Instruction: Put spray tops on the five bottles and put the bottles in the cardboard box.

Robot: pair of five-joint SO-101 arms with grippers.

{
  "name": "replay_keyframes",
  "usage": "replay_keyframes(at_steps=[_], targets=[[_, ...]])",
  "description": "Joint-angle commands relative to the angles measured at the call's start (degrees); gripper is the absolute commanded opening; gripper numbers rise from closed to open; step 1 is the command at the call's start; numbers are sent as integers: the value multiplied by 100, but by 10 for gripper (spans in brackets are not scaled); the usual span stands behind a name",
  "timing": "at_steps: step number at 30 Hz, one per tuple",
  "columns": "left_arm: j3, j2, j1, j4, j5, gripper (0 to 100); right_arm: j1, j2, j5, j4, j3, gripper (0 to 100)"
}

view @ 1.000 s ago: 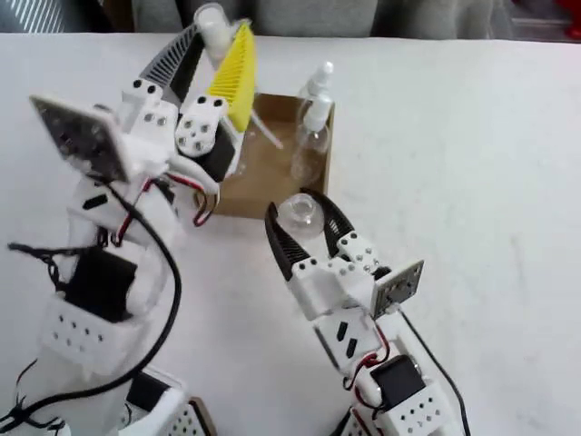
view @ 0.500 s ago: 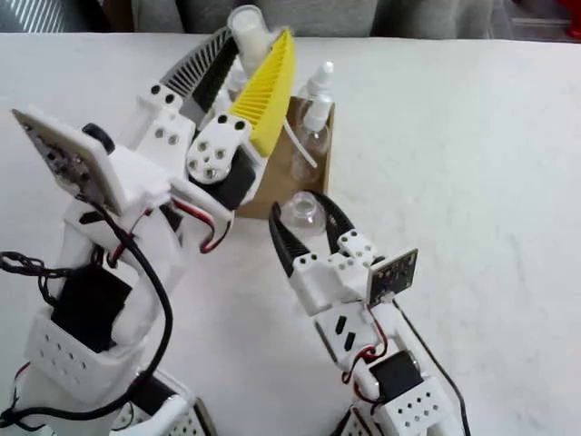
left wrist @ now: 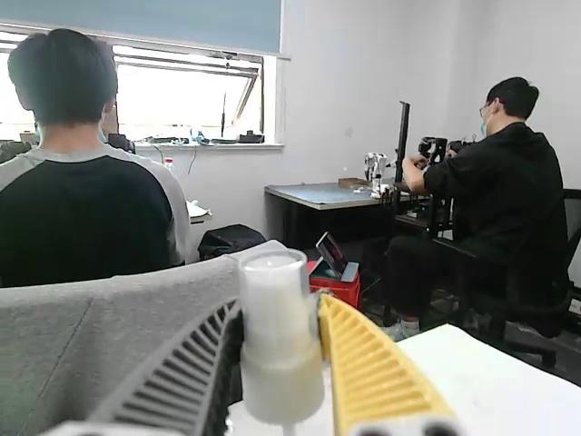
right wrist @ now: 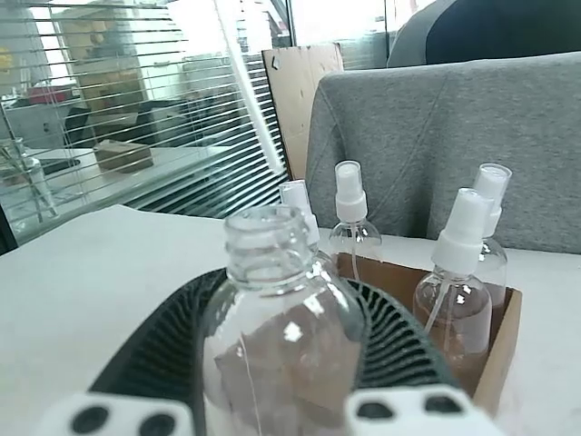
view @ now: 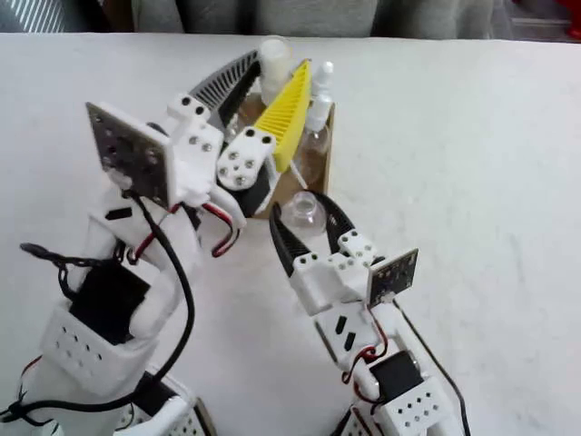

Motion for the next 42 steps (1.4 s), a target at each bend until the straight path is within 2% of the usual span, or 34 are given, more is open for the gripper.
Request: replay_keyframes(at_steps=[1, 15, 22, 26, 34, 42], targets=[[44, -110, 101, 0, -105, 20, 57, 22, -35, -92, 44, 16], [1055, -171, 119, 0, -105, 20, 57, 40, -35, -92, 53, 16], [1723, -198, 681, 9, -105, 20, 57, 57, -35, -84, 53, 16], [2251, -708, 998, 9, -132, 20, 66, 57, -44, -84, 53, 16], [3367, -1754, 980, -18, -141, 20, 66, 48, -44, -75, 53, 16], [3763, -1807, 778, -53, -141, 20, 145, 13, -44, 31, 53, 16]])
